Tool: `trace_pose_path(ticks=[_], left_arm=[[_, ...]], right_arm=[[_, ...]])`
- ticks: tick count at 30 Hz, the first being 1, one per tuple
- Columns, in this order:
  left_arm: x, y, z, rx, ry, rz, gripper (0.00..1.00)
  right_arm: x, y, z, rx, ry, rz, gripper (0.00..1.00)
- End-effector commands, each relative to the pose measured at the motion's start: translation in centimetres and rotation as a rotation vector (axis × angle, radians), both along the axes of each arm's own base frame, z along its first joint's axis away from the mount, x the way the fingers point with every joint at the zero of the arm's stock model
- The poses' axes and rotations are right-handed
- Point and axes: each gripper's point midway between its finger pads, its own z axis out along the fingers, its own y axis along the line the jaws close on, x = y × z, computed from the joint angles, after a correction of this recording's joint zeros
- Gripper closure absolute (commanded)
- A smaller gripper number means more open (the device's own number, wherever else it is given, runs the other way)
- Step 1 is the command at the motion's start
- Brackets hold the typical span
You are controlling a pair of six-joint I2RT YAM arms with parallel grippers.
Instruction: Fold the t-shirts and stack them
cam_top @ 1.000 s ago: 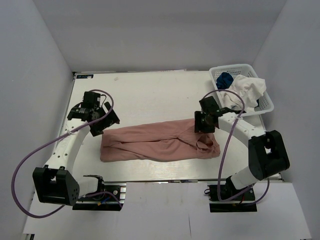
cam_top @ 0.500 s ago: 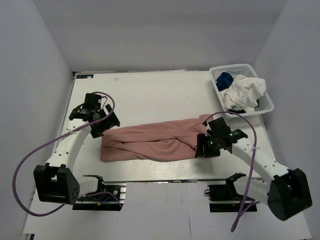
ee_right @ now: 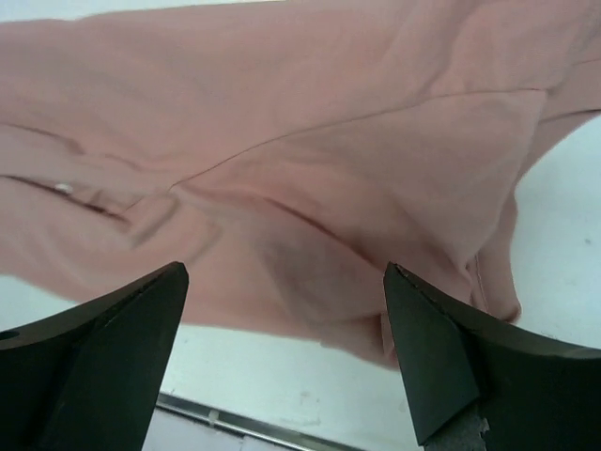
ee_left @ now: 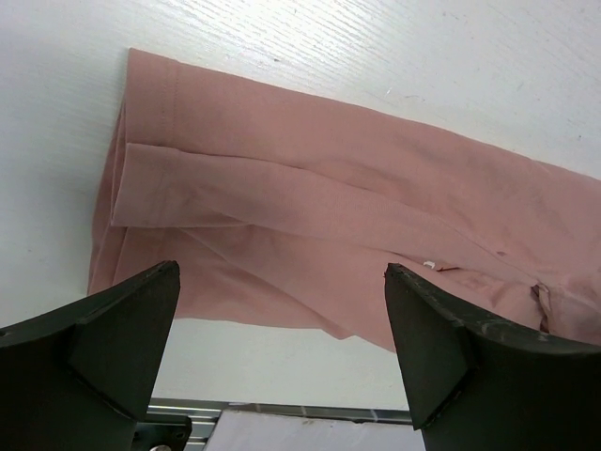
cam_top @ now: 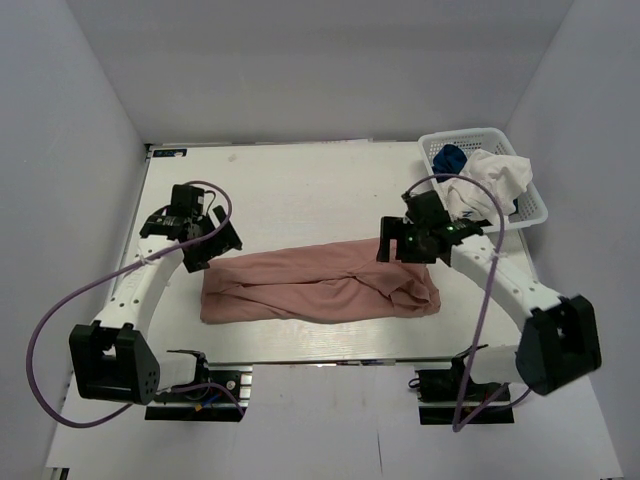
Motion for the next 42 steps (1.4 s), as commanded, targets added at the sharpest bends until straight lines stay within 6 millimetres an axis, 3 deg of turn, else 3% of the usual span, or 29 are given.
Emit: trace_pose_path(ticks=[1, 4, 5, 7, 8, 9, 13, 16, 20, 23, 27, 30, 31, 35, 39, 41, 42], left_arm=[[0.3, -0.5, 0.2, -0.013, -0.022, -0.024, 0.00], [0.0, -0.4, 0.7, -0.014, -0.032, -0.024, 0.00], [0.0, -0.4, 0.7, -0.014, -0.032, -0.024, 0.00], [-0.5, -0.4, 0.1, -0.013, -0.019, -0.024, 0.00], [-0.5, -0.4, 0.1, -0.013, -0.019, -0.024, 0.00], [-0.5, -0.4, -0.1, -0.013, -0.019, -0.024, 0.00], [-0.7, -0.3, -1.6, -0.010, 0.015, -0.024, 0.00], [-0.7, -0.2, -1.9, 0.001, 0.026, -0.019, 0.00], [0.0, -0.7, -1.8, -0.022, 0.002, -0.041, 0.00], [0.6, -2.6, -2.5, -0.103, -0.017, -0.096, 0.00], [0.2, -3.9, -5.6, -0.084, 0.059, -0.129, 0.00], [-0.6, -5.1, -8.5, -0.073, 0.133, -0.173, 0.00], [-1.3, -5.9, -9.4, -0.087, 0.162, -0.184, 0.00], [-2.8, -7.2, -12.0, -0.075, 0.249, -0.192, 0.00], [-4.6, -7.8, -14.0, -0.046, 0.328, -0.184, 0.00], [-7.0, -8.3, -15.4, -0.048, 0.400, -0.176, 0.00], [-8.6, -8.6, -15.8, -0.069, 0.444, -0.180, 0.00]], right_arm=[[1.9, 0.4, -2.3, -0.026, 0.017, -0.014, 0.10], [0.3, 0.9, -4.7, -0.010, 0.097, 0.016, 0.10], [-1.3, 0.8, -6.2, 0.000, 0.149, 0.024, 0.10], [-2.3, 2.1, -5.6, 0.087, 0.142, 0.065, 0.10], [-4.2, 1.6, -7.3, 0.087, 0.193, 0.064, 0.10], [-4.8, 2.0, -6.6, 0.118, 0.171, 0.085, 0.10], [-9.9, 3.5, -7.5, 0.256, 0.259, 0.189, 0.10], [-11.4, 1.8, -8.8, 0.181, 0.281, 0.168, 0.10], [-8.8, 0.0, -7.5, 0.067, 0.189, 0.089, 0.10], [-5.7, 0.0, -4.1, 0.045, 0.083, 0.023, 0.10], [-4.1, -1.3, -3.1, -0.001, 0.044, -0.086, 0.10], [-4.3, -1.7, -4.8, -0.014, 0.093, -0.142, 0.10], [-4.6, -1.9, -6.3, -0.033, 0.124, -0.155, 0.10], [-4.0, -2.8, -9.2, -0.122, 0.192, -0.204, 0.10], [-2.2, -2.2, -11.1, -0.144, 0.209, -0.189, 0.10], [-1.8, -2.2, -13.0, -0.189, 0.257, -0.163, 0.10], [0.8, -1.1, -11.9, -0.162, 0.204, -0.158, 0.10]])
